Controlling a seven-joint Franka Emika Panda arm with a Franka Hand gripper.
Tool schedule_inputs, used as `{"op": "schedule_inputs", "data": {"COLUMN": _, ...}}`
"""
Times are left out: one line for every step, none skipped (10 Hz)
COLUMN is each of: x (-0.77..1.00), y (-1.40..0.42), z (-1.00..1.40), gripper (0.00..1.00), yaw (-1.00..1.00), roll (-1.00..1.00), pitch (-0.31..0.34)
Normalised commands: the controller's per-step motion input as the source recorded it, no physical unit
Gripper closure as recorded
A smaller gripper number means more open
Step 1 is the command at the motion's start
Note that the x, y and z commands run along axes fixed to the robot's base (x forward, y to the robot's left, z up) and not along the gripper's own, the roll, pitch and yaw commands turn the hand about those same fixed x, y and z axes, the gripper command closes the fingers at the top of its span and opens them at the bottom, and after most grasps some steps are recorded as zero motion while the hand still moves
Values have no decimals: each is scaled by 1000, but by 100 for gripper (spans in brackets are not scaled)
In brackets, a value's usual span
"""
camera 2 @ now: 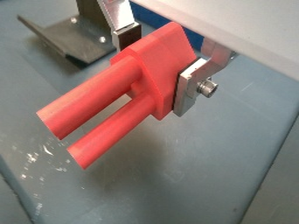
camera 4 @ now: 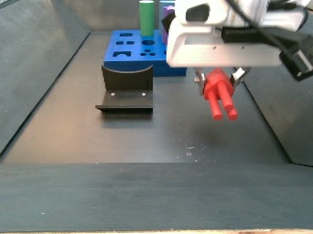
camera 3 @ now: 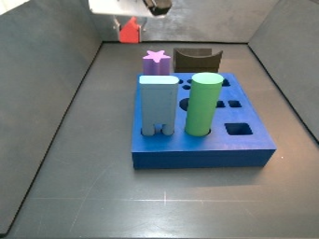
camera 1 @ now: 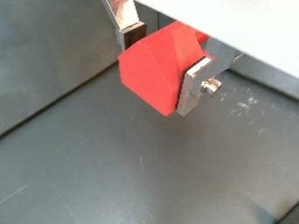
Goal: Pick up the 3 prong object. Move up. Rotate the 3 prong object. Place the 3 prong object on the fixture. Regrasp the 3 prong object. Move to above the board. Insert the 3 prong object.
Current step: Place the 3 prong object on the fixture.
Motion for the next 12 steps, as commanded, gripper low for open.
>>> {"op": "schedule_inputs", "data": {"x": -9, "y": -4, "z": 1000, "gripper": 100, "yaw": 2, "roll": -15, "pitch": 10}}
{"op": "schedule_inputs", "data": {"x": -13, "y": -5, "z": 1000, "gripper": 100, "yaw": 5, "roll": -21, "pitch": 11}}
{"op": "schedule_inputs", "data": {"x": -17, "y": -8, "z": 1000, "gripper": 100, "yaw": 8, "roll": -29, "pitch": 12}}
{"op": "schedule_inputs", "data": {"x": -20, "y": -11, "z": 1000, "gripper": 100, "yaw": 9, "roll": -35, "pitch": 14}}
{"op": "schedule_inputs", "data": {"x": -19, "y": -14, "z": 1000, "gripper": 100, "yaw": 11, "roll": -44, "pitch": 16}}
{"op": "schedule_inputs", "data": {"x": -15, "y": -13, "z": 848, "gripper": 100, "yaw": 12, "roll": -51, "pitch": 22}}
{"op": "schedule_inputs", "data": {"x": -11, "y": -13, "z": 739, "gripper": 100, "yaw": 12, "roll": -56, "pitch": 26}}
{"op": "schedule_inputs", "data": {"x": 2, "y": -11, "z": 523, "gripper": 100, "yaw": 13, "roll": -67, "pitch": 35}}
{"op": "schedule_inputs", "data": {"x": 6, "y": -10, "z": 303, "gripper": 100, "yaw": 13, "roll": -77, "pitch": 47}}
{"op": "schedule_inputs", "data": {"x": 1000, "y": -430, "z": -198, "gripper": 100, "yaw": 35, "roll": -14, "pitch": -294}}
{"op": "schedule_inputs", "data": {"x": 1000, "y": -428, "z": -229, "gripper": 100, "yaw": 36, "roll": -18, "pitch": -282}}
{"op": "schedule_inputs", "data": {"x": 1000, "y": -382, "z": -232, "gripper": 100, "yaw": 41, "roll": 1, "pitch": -222}}
